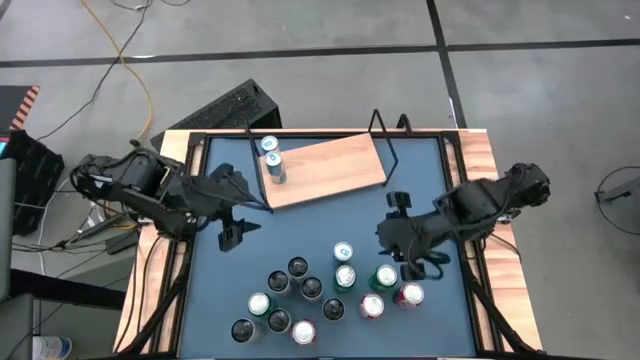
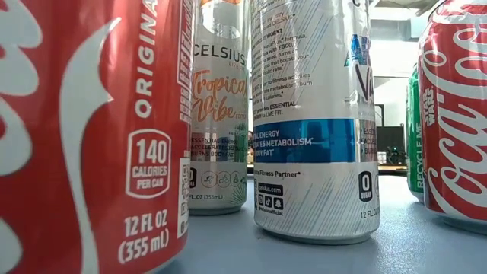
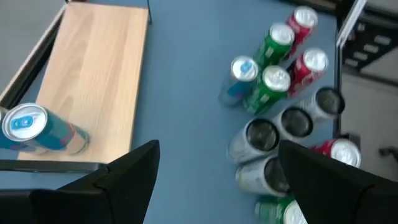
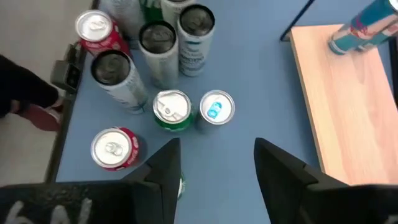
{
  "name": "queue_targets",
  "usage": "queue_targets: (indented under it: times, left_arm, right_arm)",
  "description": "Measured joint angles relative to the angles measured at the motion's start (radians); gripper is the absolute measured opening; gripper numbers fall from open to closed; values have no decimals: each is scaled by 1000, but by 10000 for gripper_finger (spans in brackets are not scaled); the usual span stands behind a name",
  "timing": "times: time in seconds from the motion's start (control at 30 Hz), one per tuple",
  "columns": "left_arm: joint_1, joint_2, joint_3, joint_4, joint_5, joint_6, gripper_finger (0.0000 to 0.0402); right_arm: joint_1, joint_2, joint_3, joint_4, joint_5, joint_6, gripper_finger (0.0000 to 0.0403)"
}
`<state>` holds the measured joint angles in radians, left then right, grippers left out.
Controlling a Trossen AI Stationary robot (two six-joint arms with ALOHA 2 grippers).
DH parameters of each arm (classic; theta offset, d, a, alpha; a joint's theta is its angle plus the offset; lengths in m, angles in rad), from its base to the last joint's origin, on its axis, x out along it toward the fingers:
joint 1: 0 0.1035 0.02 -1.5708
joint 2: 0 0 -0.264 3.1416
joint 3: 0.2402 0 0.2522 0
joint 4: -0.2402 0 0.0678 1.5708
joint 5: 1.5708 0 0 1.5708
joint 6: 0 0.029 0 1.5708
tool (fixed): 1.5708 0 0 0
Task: Place canned beverage on shelf
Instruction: Put the blue soda can on the shelf aligned with the other blue soda cans
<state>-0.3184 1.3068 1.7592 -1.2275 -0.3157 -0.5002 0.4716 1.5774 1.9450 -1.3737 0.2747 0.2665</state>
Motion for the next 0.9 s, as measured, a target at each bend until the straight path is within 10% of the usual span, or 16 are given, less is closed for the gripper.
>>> queue_targets:
  times: [0.47,0.9]
  left_arm:
    - [-107,0,0,23,-92,-166,316]
    - [-117,0,0,-23,-143,-144,316]
  right_arm:
    - [-202,0,-332,426,-39,-81,239]
    - [-274,21,-379,474,-38,227,240]
